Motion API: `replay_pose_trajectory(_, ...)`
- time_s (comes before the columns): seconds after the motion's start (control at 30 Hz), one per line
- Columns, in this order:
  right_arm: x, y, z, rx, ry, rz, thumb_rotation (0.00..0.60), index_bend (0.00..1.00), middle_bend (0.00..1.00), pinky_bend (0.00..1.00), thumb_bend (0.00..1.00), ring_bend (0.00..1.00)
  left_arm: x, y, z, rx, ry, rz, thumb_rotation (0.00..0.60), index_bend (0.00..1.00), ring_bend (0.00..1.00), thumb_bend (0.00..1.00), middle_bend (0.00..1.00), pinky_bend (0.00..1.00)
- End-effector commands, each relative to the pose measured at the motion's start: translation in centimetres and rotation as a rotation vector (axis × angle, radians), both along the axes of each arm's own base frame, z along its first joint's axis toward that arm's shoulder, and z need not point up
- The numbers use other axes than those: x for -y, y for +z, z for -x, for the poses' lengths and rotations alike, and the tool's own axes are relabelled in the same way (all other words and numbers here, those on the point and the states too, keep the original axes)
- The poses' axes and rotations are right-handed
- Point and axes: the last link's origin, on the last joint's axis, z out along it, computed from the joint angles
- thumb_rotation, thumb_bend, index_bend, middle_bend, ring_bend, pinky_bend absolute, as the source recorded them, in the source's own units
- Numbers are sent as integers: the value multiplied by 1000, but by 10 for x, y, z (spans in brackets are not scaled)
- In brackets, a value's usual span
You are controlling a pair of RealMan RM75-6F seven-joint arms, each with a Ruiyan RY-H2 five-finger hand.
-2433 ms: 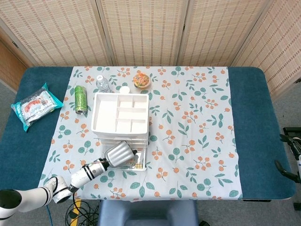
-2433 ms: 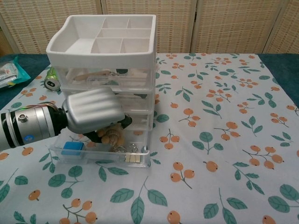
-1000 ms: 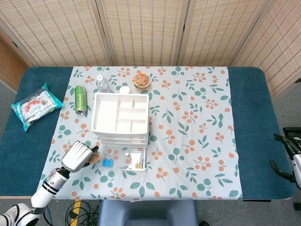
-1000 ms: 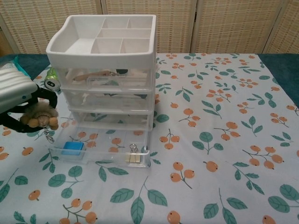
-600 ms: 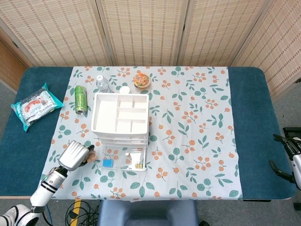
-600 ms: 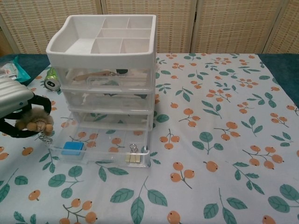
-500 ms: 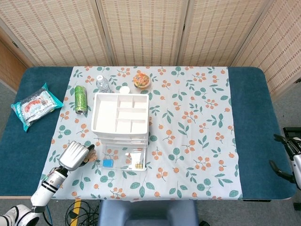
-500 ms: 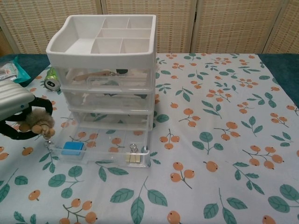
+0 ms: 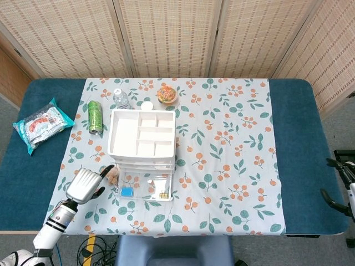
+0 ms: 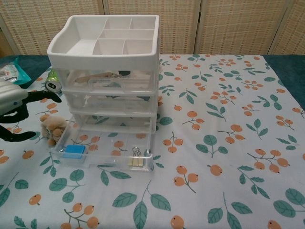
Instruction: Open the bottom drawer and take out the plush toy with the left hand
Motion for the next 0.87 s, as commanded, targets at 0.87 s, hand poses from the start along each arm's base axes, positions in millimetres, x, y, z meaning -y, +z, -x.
replay_pose_trajectory(0.87, 9, -35, 3, 50, -1, -126, 600, 138, 270, 223, 333, 256, 72, 103, 53, 126, 337, -361, 600, 262, 627, 297, 678, 849)
